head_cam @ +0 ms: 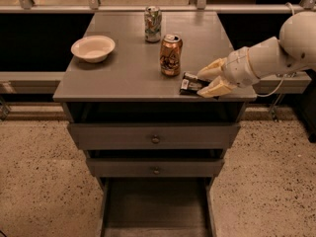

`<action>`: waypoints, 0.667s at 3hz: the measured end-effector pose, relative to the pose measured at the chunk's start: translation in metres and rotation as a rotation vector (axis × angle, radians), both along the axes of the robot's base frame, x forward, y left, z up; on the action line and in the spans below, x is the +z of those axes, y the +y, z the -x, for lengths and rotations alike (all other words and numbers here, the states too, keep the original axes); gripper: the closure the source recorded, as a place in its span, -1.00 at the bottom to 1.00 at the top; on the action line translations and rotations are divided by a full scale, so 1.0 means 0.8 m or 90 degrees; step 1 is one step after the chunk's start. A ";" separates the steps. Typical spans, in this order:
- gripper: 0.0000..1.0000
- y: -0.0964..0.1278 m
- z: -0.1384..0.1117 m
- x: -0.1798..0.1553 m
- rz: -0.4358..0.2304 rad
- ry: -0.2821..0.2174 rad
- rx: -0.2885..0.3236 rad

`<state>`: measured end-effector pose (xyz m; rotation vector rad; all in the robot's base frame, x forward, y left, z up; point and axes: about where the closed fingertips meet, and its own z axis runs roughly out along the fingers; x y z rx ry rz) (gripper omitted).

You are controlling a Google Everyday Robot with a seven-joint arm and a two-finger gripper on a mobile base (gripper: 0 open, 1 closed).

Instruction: Pick rxbar chocolate from bottom drawer and place on counter

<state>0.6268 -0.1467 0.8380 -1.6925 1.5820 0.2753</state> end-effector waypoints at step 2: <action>-1.00 0.001 0.006 0.022 -0.037 -0.015 0.019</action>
Offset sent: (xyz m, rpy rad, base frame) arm -0.0094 -0.0024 0.0357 0.0754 -0.0439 0.0511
